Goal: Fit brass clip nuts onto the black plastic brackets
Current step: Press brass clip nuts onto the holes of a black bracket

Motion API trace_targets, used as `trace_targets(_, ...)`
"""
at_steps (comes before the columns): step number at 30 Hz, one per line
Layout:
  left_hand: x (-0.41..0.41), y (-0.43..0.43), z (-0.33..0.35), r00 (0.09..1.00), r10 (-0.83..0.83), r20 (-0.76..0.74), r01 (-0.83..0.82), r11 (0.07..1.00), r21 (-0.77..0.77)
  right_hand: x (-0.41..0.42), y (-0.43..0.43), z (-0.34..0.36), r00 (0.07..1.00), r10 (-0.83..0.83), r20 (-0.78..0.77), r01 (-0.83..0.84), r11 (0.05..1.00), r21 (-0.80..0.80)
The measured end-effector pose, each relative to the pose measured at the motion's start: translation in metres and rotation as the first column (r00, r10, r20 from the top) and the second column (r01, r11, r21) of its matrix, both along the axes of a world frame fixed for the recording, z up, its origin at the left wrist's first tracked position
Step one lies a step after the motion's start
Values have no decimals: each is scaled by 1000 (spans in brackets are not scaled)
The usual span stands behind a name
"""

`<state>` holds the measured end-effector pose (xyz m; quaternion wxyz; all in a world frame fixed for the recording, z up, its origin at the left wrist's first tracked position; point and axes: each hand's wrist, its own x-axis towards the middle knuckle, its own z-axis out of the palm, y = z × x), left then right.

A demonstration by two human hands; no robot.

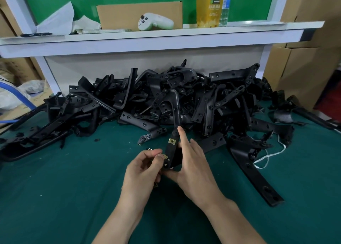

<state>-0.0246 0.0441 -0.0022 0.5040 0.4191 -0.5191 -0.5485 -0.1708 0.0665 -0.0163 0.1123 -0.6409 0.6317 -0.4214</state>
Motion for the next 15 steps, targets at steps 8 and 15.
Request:
trace_targets(8, -2, 3, 2, 1000, 13, 9, -13, 1000, 12, 1, 1, 1, 998, 10, -63, -15, 997, -78)
trace_targets(15, -4, 7, 1, 999, 23, 42, -22, 999, -24, 1, 1, 2, 1000, 10, 22, -10, 999, -31)
